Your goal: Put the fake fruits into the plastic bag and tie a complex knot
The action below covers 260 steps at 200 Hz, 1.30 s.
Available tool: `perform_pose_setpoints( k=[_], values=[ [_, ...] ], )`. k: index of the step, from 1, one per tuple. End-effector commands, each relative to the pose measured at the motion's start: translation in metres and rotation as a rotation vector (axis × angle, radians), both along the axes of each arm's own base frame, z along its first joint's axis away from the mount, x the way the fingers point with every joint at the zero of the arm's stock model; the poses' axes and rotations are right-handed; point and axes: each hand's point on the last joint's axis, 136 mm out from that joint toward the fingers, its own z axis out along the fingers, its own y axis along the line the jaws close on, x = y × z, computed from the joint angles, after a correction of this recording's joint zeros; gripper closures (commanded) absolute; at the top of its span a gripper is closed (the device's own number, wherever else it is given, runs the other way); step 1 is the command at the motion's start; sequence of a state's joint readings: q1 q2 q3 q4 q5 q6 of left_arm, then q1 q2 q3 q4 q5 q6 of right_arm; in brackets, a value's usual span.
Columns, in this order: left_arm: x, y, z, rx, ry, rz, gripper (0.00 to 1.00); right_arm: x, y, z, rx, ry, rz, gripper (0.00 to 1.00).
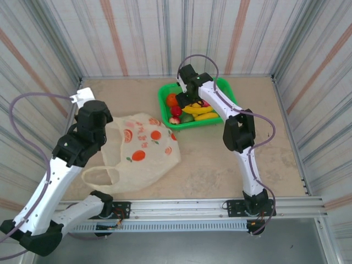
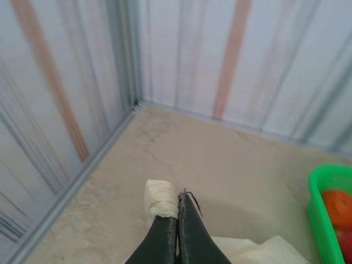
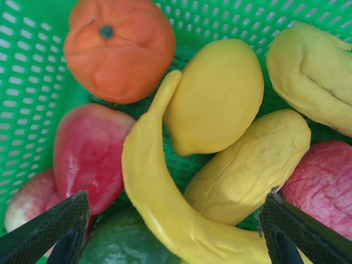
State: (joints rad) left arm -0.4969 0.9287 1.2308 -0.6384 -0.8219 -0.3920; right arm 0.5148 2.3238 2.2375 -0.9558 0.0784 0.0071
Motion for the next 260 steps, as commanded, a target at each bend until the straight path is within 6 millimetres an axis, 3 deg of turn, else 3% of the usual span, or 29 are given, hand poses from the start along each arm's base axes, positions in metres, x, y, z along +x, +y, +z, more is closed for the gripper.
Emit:
perform_pose_setpoints(
  k=[1,29,71,105,136,164,214,233,260],
  values=[
    [-0.013,0.029,0.027,0.01,-0.075,0.171,1.0,-0.004,-0.002,-0.016,-0.009,0.064,0.003,0.18],
    [-0.014,0.029,0.041,0.019,-0.092,0.159,1.0,-0.019,0.012,-0.032,0.051,0.135,0.05,0.18],
    [-0.017,0.021,0.06,0.044,-0.122,0.1,1.0,-0.013,0.001,-0.044,0.008,0.132,0.033,0.18],
    [-0.017,0.005,0.063,-0.03,-0.089,-0.004,1.0,0.003,-0.012,-0.046,-0.05,0.082,-0.022,0.4],
    [-0.018,-0.028,0.056,-0.181,-0.049,-0.189,1.0,0.011,-0.021,-0.044,-0.022,0.08,-0.062,0.59],
    [-0.016,-0.074,0.038,-0.291,0.04,-0.407,1.0,0.017,-0.024,-0.018,0.076,0.056,-0.088,0.62],
    [-0.02,-0.145,0.01,-0.451,0.183,-0.732,1.0,0.02,-0.031,0.062,0.318,-0.062,-0.13,0.66],
    [-0.021,-0.154,0.009,-0.479,0.18,-0.78,1.0,0.017,-0.034,0.088,0.446,-0.088,-0.157,0.7],
    [-0.018,-0.143,0.01,-0.472,0.161,-0.755,1.0,0.016,-0.044,0.116,0.597,-0.129,-0.194,0.73]
  ],
)
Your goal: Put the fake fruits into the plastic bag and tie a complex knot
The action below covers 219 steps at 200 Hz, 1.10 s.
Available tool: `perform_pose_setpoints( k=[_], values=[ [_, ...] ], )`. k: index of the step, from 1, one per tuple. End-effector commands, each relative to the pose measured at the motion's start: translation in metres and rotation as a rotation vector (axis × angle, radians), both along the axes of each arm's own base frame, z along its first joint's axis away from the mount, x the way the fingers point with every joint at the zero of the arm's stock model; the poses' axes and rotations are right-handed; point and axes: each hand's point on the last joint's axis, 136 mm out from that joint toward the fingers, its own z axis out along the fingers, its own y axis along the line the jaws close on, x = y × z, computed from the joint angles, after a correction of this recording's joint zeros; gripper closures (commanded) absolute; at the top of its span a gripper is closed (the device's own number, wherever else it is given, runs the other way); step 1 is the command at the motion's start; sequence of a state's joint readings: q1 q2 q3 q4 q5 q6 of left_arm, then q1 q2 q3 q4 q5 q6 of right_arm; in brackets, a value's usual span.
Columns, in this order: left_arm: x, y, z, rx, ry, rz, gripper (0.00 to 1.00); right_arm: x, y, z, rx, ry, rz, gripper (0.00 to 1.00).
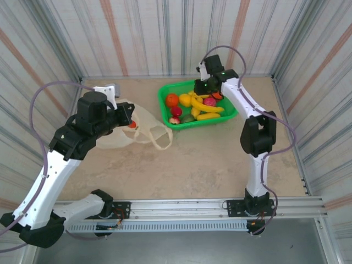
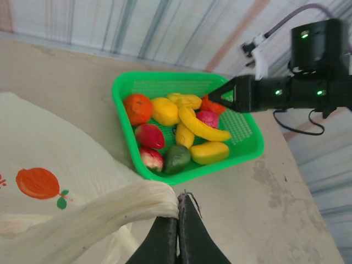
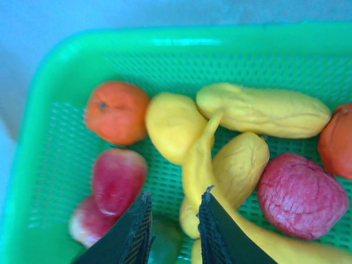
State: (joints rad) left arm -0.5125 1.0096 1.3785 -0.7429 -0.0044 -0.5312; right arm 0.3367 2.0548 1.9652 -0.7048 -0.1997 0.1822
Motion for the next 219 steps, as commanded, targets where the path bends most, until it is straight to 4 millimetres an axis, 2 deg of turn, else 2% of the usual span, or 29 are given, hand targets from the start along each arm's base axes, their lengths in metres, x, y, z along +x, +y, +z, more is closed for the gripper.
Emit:
perform_pose_setpoints(
  k=[1,18,37,49,64,72,82,93,119,154,193,219],
  values=[
    [-0.004,-0.002,0.015,-0.071,-0.033,-0.041,1.0,0.001,0.005,0.042,0.196,-0.066,-0.024,0.73],
    [-0.005,0.003,0.016,-0.067,-0.037,-0.045,1.0,-0.003,0.0,0.032,0.107,-0.046,0.016,0.64],
    [-0.009,0.005,0.016,-0.006,-0.061,-0.079,1.0,-0.01,-0.009,-0.006,-0.071,0.053,0.053,0.47],
    [-0.013,0.007,0.014,0.031,-0.07,-0.096,1.0,-0.02,-0.007,-0.032,-0.163,0.089,0.126,0.42],
    [-0.017,0.005,0.011,0.063,-0.073,-0.132,1.0,-0.03,-0.011,-0.062,-0.374,0.023,0.225,0.37],
    [-0.02,0.004,0.01,0.071,-0.075,-0.154,1.0,-0.036,-0.008,-0.072,-0.452,-0.03,0.298,0.32],
    [-0.022,0.002,0.009,0.075,-0.078,-0.171,1.0,-0.037,-0.006,-0.075,-0.527,-0.1,0.339,0.27],
    [-0.024,0.001,0.007,0.082,-0.08,-0.186,1.0,-0.032,-0.014,-0.077,-0.602,-0.133,0.324,0.25],
    [-0.026,0.003,0.003,0.099,-0.084,-0.189,1.0,-0.023,-0.026,-0.088,-0.714,-0.109,0.322,0.26],
    [-0.027,0.002,-0.001,0.099,-0.08,-0.197,1.0,-0.013,-0.022,-0.097,-0.855,-0.154,0.367,0.29],
    [-0.027,0.003,0.001,0.106,-0.089,-0.194,1.0,-0.005,-0.018,-0.094,-0.872,-0.209,0.372,0.3],
    [-0.026,0.002,0.0,0.109,-0.086,-0.198,1.0,0.006,-0.024,-0.104,-0.863,-0.173,0.352,0.34]
  ],
)
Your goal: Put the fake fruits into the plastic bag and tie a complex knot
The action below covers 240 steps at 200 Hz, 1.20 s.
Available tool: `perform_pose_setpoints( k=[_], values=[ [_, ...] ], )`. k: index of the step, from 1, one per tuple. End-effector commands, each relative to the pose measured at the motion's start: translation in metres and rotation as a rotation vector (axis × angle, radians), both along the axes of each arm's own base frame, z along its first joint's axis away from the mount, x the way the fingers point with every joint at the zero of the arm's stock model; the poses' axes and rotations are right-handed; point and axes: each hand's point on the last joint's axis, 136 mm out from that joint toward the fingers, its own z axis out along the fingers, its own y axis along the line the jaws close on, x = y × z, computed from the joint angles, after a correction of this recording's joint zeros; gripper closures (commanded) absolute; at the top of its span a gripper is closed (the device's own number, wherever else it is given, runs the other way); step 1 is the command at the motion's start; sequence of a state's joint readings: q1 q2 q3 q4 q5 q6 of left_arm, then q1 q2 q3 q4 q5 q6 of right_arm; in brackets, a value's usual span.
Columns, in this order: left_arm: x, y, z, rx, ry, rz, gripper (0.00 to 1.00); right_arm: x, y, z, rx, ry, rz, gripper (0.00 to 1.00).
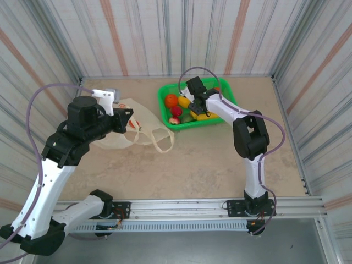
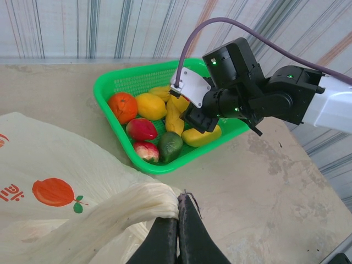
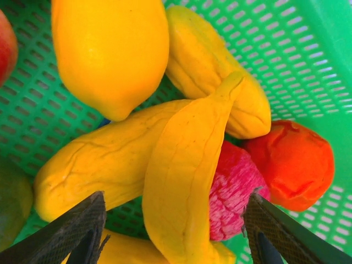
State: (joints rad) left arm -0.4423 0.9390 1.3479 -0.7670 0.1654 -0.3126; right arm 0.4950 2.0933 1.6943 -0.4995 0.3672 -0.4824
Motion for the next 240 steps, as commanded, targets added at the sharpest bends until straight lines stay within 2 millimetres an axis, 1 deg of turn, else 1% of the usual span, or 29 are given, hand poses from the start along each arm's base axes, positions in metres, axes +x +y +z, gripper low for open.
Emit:
perform_pose_setpoints(
  k=[1,9,35,50,75,77,79,97,111,131,136,143,154,163,171,174,176,179,199,208,218,240],
  values=[
    [-0.004,0.0,-0.002,0.016,-0.001,-0.02,1.0,0.014,-0.01,-0.015,-0.032,0.018,-0.022,0.35],
    [-0.004,0.0,-0.003,0.019,0.002,-0.022,1.0,0.016,-0.008,-0.019,-0.013,0.041,-0.029,0.37],
    [-0.003,0.0,-0.003,0.022,0.001,-0.022,1.0,0.014,-0.001,-0.035,0.038,0.107,-0.028,0.38],
    [-0.002,0.0,-0.004,0.025,0.004,-0.022,1.0,0.013,0.001,-0.042,0.051,0.126,-0.035,0.41],
    [-0.001,-0.001,-0.006,0.027,0.006,-0.022,1.0,0.014,-0.001,-0.048,0.113,0.165,-0.083,0.59],
    [-0.001,-0.001,-0.005,0.027,0.004,-0.023,1.0,0.019,0.001,-0.04,0.129,0.148,-0.084,0.6],
    [-0.001,-0.001,-0.005,0.027,0.004,-0.023,1.0,0.02,0.002,-0.037,0.138,0.143,-0.087,0.62],
    [0.0,0.0,-0.005,0.035,0.002,-0.017,1.0,0.02,0.004,-0.028,0.2,0.156,-0.107,0.71],
    [0.0,0.001,-0.004,0.035,0.001,-0.015,1.0,0.02,0.007,-0.015,0.266,0.154,-0.12,0.76],
    [0.001,0.001,-0.004,0.034,-0.001,-0.01,1.0,0.018,0.01,0.009,0.355,0.142,-0.13,0.78],
    [0.001,0.001,-0.004,0.034,-0.001,-0.009,1.0,0.018,0.01,0.017,0.38,0.135,-0.132,0.81],
    [0.001,0.002,-0.004,0.035,-0.001,-0.005,1.0,0.017,0.01,0.026,0.413,0.13,-0.136,0.82],
    [0.002,0.002,-0.004,0.036,-0.002,-0.003,1.0,0.017,0.01,0.043,0.48,0.117,-0.144,0.83],
    [0.002,0.003,-0.005,0.037,-0.002,0.002,1.0,0.016,0.011,0.057,0.555,0.114,-0.152,0.87],
    [0.002,0.003,-0.005,0.037,0.0,0.005,1.0,0.015,0.012,0.07,0.626,0.112,-0.154,0.88],
    [0.002,0.003,-0.005,0.038,0.0,0.005,1.0,0.015,0.013,0.078,0.658,0.103,-0.152,0.88],
    [0.002,0.003,-0.006,0.038,0.0,0.006,1.0,0.012,0.013,0.072,0.67,0.123,-0.16,0.88],
    [0.002,0.003,-0.005,0.036,-0.002,0.006,1.0,0.01,0.013,0.074,0.695,0.126,-0.162,0.88],
    [0.003,0.004,-0.004,0.033,-0.001,0.016,1.0,0.006,0.012,0.1,0.842,0.107,-0.158,0.91],
    [0.002,0.005,-0.004,0.032,-0.002,0.019,1.0,0.003,0.012,0.115,0.91,0.092,-0.153,0.92],
    [0.002,0.006,-0.003,0.029,-0.003,0.022,1.0,-0.001,0.015,0.135,0.993,0.072,-0.133,0.92],
    [0.001,0.006,-0.001,0.024,-0.005,0.021,1.0,-0.023,0.026,0.184,1.194,0.032,-0.057,0.92]
  ],
)
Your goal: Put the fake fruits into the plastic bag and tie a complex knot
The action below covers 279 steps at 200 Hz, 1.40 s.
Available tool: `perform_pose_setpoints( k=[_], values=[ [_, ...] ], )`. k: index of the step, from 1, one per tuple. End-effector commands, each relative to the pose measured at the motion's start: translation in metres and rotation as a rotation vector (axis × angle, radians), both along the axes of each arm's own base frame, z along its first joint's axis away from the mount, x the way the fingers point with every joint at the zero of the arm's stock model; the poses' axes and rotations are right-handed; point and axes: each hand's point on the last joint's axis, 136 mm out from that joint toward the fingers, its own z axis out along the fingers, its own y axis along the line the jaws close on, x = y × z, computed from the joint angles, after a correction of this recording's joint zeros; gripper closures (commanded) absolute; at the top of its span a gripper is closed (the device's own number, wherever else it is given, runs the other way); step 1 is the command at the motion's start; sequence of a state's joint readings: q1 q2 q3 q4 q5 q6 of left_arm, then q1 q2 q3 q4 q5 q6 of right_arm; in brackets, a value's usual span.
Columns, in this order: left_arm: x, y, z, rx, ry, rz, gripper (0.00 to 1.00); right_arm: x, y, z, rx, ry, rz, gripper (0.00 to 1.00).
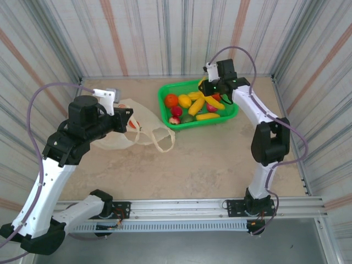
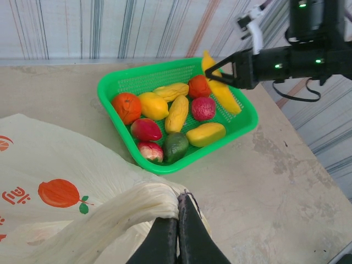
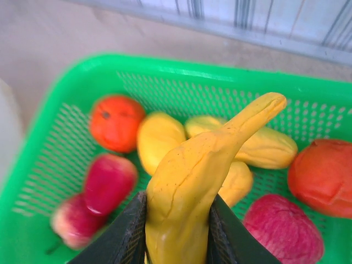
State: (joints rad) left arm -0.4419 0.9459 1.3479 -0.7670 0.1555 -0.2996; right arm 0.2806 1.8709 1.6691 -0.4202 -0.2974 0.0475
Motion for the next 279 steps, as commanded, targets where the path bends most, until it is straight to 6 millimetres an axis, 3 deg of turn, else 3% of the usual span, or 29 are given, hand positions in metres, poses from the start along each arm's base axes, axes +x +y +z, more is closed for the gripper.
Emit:
perform_pose_setpoints(
  k=[1,22,33,68,116,145,191,238,279],
  values=[
    [-0.002,0.005,0.001,0.007,-0.003,0.017,1.0,-0.025,0.029,0.073,0.314,-0.095,0.07,0.92],
    [-0.004,0.008,0.004,0.002,-0.02,0.023,1.0,-0.056,0.044,0.124,0.561,-0.193,0.133,0.94],
    [-0.006,0.009,0.006,0.003,-0.029,0.027,1.0,-0.074,0.052,0.142,0.65,-0.237,0.153,0.95],
    [-0.008,0.013,0.002,0.024,-0.038,0.03,1.0,-0.115,0.087,0.173,0.815,-0.251,0.215,0.96],
    [-0.016,0.021,0.006,0.058,-0.083,0.031,1.0,-0.131,0.128,0.204,1.184,-0.244,0.197,0.96],
    [-0.018,0.02,0.006,0.053,-0.095,0.024,1.0,-0.134,0.16,0.201,1.398,-0.155,0.191,0.96],
    [-0.018,0.028,0.006,0.064,-0.117,0.061,1.0,-0.144,0.198,0.165,1.574,-0.053,0.152,0.96],
    [-0.016,0.041,0.003,0.088,-0.126,0.127,1.0,-0.168,0.231,0.132,1.535,0.095,0.215,0.95],
    [-0.014,0.046,0.0,0.09,-0.12,0.153,1.0,-0.19,0.245,0.12,1.496,0.185,0.297,0.94]
  ],
)
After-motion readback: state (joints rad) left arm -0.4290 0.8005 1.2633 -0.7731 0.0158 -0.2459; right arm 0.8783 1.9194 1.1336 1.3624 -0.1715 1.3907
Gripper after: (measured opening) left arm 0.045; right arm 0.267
